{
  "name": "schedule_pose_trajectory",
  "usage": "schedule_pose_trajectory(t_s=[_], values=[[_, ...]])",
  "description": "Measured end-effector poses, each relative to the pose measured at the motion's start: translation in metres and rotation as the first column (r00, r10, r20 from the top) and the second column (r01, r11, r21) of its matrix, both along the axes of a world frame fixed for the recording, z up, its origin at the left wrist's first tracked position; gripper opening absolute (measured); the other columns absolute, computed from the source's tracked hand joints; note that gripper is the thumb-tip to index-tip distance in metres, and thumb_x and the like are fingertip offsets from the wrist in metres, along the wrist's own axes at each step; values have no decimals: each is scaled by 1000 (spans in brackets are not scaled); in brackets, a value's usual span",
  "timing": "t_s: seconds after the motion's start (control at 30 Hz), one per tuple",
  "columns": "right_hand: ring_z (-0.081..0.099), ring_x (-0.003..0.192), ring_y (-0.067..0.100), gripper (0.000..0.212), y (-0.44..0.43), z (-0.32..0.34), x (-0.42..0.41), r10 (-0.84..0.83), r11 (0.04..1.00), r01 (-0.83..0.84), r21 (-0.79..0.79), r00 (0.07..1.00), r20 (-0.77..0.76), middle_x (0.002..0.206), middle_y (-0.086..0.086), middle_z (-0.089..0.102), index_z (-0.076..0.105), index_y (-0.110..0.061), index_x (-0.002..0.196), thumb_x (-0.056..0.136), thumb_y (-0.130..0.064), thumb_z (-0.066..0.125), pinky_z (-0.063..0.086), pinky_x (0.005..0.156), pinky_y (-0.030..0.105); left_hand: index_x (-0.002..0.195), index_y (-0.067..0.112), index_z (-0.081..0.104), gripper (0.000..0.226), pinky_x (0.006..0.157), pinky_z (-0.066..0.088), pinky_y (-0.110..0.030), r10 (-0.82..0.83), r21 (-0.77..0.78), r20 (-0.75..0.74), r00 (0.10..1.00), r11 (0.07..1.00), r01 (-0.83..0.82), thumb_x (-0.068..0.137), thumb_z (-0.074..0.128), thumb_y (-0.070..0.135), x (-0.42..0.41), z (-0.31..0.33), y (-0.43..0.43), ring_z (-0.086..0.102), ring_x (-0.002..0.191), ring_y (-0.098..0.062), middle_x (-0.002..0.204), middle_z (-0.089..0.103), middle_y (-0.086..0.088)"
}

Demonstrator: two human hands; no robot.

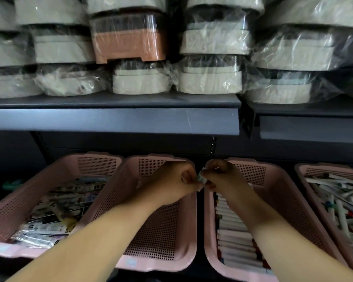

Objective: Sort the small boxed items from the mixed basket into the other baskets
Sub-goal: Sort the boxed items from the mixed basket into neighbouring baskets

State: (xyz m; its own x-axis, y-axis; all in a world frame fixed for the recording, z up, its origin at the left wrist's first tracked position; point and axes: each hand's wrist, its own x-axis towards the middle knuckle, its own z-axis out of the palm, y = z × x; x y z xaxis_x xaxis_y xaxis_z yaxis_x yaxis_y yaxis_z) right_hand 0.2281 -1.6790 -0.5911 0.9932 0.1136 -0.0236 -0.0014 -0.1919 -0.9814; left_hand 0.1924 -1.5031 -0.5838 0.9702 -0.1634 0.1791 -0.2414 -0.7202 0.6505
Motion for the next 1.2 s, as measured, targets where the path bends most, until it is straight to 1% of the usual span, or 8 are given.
schedule_pose_trajectory(t_s=[0.1,0.23,0.37,0.43,0.53,0.7,1.07,1.2], values=[[69,71,29,10,4,-3,-2,7,999,-7,-51,1000,3,79,25,68,65,-2,79,81,-9,71,58,69,43,86,27,68,33,69,57,-43,3,136,87,996,991,-15,79,77,59,-4,-2,-3,65,72,-7,77,68,6],[70,62,18,14,7,-6,-6,69,997,-71,-36,996,-49,85,20,74,65,-5,80,89,-15,69,51,56,25,91,29,68,18,72,56,-36,4,322,121,993,946,-43,89,75,45,-1,1,4,62,76,-6,82,66,8],[65,68,18,28,-3,-12,-6,183,951,-195,-238,981,-70,90,16,73,70,-8,91,90,-36,70,52,65,33,93,34,74,12,73,55,-29,50,431,-32,998,902,-31,90,76,46,12,-3,35,64,81,-4,87,69,13],[63,74,18,25,-8,-16,-6,260,897,-274,-347,962,-89,83,8,68,71,-14,94,91,-39,70,54,68,36,95,33,78,8,72,53,-27,80,479,-123,989,878,-11,92,75,40,16,-13,46,65,81,-5,89,71,13],[61,70,10,15,-9,-18,-8,322,847,-315,-428,945,-57,76,-5,64,70,-23,89,92,-38,70,50,63,27,101,28,78,9,77,53,-28,131,539,-202,971,842,-1,92,75,29,25,-34,51,66,88,-11,97,71,8],[60,70,0,10,-8,-21,-8,358,791,-306,-530,934,-6,80,-11,66,67,-33,85,92,-40,68,41,60,19,108,31,73,15,93,54,-33,181,509,-268,946,860,-21,94,73,24,39,-61,51,64,97,-12,103,67,10],[62,71,6,13,-10,-28,-3,367,807,-331,-488,930,-23,78,-8,67,71,-27,91,91,-39,69,52,68,28,108,37,77,18,104,50,-38,213,477,-252,944,876,-70,93,69,32,47,-83,53,65,110,-16,121,69,9],[67,80,14,13,-11,-27,-2,372,809,-343,-476,927,-36,85,-4,70,71,-27,91,91,-40,69,58,74,36,109,35,77,17,102,48,-33,212,474,-211,954,876,-90,96,67,29,50,-87,52,64,114,-18,124,69,7]])
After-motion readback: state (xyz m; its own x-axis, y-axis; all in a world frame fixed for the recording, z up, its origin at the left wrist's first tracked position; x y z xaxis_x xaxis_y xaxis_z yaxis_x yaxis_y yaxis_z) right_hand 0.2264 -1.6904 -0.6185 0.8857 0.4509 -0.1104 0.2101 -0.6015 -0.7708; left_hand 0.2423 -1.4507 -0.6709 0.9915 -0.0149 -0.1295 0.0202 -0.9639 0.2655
